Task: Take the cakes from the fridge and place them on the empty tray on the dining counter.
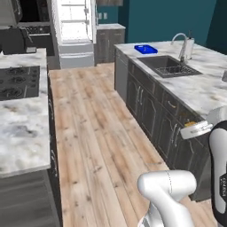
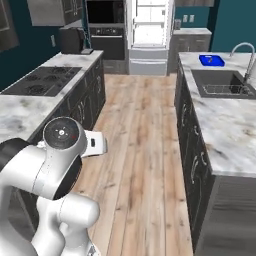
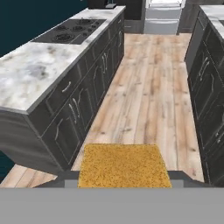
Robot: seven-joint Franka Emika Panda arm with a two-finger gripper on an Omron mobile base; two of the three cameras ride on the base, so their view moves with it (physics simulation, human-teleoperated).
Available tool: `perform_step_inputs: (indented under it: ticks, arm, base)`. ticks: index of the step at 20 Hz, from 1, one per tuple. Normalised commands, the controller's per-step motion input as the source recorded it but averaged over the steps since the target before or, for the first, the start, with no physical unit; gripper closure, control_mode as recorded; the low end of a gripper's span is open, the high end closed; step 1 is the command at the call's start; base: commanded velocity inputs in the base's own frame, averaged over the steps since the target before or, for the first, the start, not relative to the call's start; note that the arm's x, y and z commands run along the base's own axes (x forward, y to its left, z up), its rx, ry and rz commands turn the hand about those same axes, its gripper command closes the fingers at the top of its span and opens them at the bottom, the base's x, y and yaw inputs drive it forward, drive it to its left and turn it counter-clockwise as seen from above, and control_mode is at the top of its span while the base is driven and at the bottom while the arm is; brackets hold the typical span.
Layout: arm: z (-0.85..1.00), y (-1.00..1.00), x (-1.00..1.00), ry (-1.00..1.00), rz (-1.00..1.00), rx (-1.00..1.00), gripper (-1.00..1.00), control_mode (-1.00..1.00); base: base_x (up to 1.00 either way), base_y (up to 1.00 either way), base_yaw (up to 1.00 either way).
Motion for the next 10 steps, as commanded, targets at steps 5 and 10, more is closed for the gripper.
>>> perform_step_inputs:
  ticks: [5, 10]
  arm:
    - [0.0, 0.0, 0.0, 0.0, 0.0, 0.0, 1.0, 1.0]
    - [0.0, 0.0, 0.0, 0.0, 0.0, 0.0, 1.0, 1.0]
  base:
    - [-1.0, -0.6, -0.02]
    - [-0.27, -0.99, -0.02]
